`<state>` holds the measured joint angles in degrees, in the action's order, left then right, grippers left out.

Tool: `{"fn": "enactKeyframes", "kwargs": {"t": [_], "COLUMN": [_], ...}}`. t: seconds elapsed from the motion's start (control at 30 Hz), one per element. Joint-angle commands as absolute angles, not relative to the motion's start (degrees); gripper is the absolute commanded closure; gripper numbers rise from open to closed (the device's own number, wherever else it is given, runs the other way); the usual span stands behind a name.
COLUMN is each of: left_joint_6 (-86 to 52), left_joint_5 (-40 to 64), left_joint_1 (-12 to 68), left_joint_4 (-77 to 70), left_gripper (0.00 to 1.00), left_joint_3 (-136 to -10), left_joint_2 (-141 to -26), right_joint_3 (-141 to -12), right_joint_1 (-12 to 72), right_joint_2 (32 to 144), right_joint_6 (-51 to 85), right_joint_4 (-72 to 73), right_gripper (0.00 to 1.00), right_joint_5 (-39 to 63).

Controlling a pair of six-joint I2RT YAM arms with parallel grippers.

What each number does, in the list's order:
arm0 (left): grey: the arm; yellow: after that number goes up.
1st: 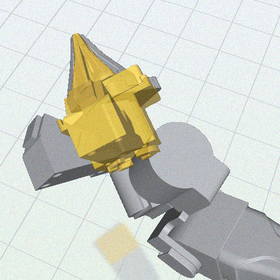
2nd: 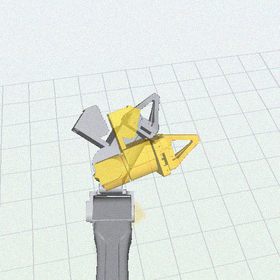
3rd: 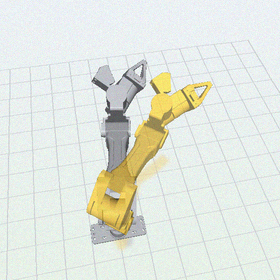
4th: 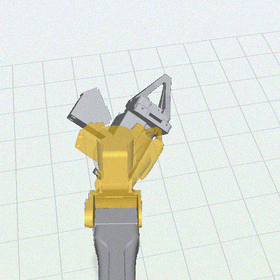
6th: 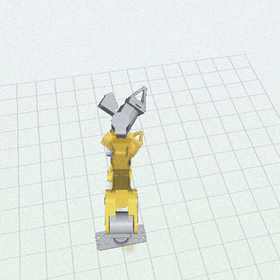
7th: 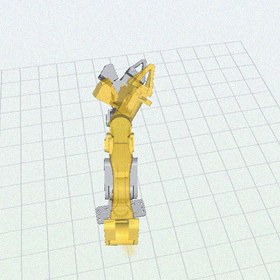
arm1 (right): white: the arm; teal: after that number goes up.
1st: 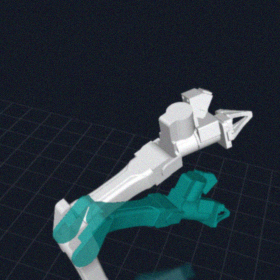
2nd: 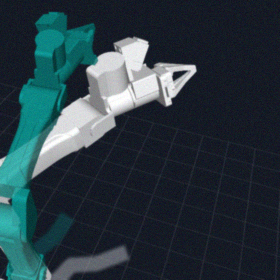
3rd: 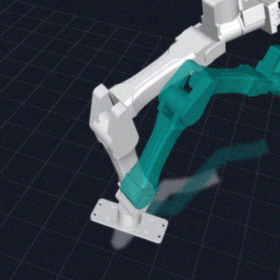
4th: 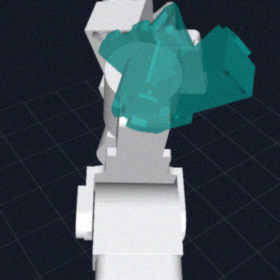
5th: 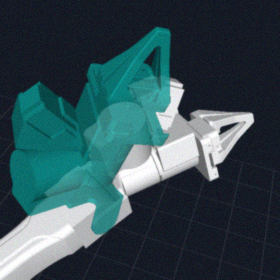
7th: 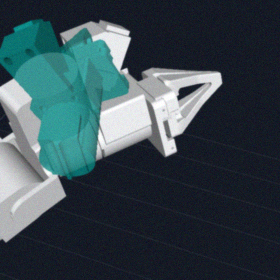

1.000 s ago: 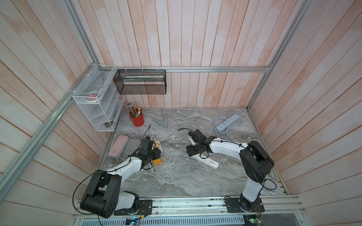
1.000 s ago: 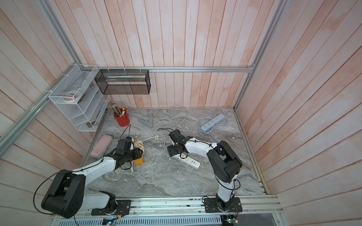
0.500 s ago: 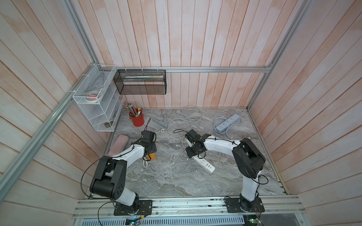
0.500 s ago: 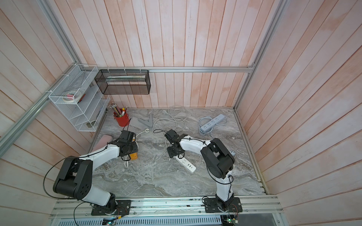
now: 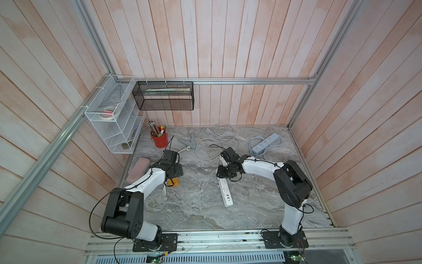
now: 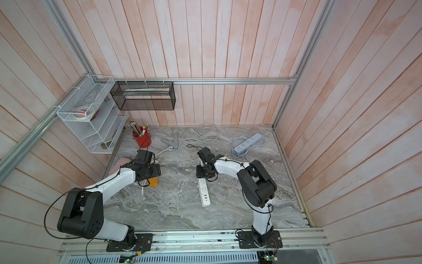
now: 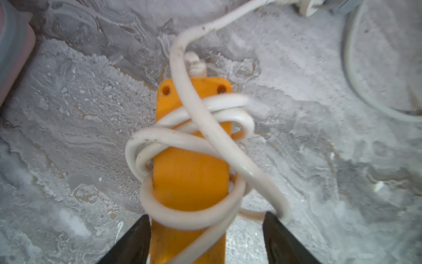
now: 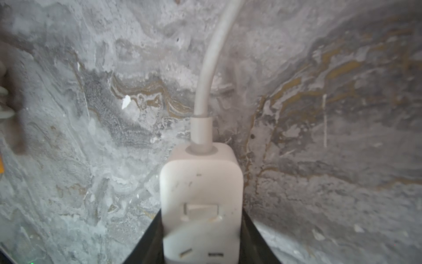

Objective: Wrap the cord around the power strip
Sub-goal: Pick up the power strip from the center of the board.

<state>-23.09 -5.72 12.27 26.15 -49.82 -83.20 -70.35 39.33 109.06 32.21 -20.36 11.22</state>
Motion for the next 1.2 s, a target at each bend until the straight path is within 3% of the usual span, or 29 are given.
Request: {"fn": "enactKeyframes", "kwargs": {"t": [0.0, 0.2, 0.37, 0.53, 0.8, 1.17], "left_joint_6": [-21.7, -20.8, -18.7, -18.0, -26.4, -22.1], "left_joint_5": [-2.4, -4.4, -3.1, -0.7, 23.2, 31.5], "left_joint_1": [11.9, 11.8, 11.9, 20.4, 31.9, 36.4], "left_joint_4": [28.3, 31.8, 33.1, 31.2, 15.0, 11.9], "left_gripper": [0.22, 0.21, 0.22, 0.23, 0.18, 0.18], "left_joint_3": [-52.5, -55.2, -58.9, -61.3, -56.6, -56.4], "left_joint_2": [-80.1, -75.9, -72.2, -71.9, -77.0, -82.0], "right_joint_3": [-69.1, -65.8, -61.1, -56.6, -49.8, -49.7], "right_joint_1": [38.8, 37.1, 34.7, 34.2, 36.4, 38.0], "right_joint_2": [106.2, 104.0, 99.0, 93.6, 84.2, 79.9], "right_joint_6": [36.6, 40.5, 44.4, 49.4, 57.3, 61.3], "right_joint_4": [-16.3, -12.2, -5.2, 2.6, 22.3, 26.8], "right_gripper": [0.63, 0.63, 0.69, 0.77, 0.85, 0.91], "right_joint_5": [14.0, 14.3, 17.0, 15.9, 6.9, 3.4]}}
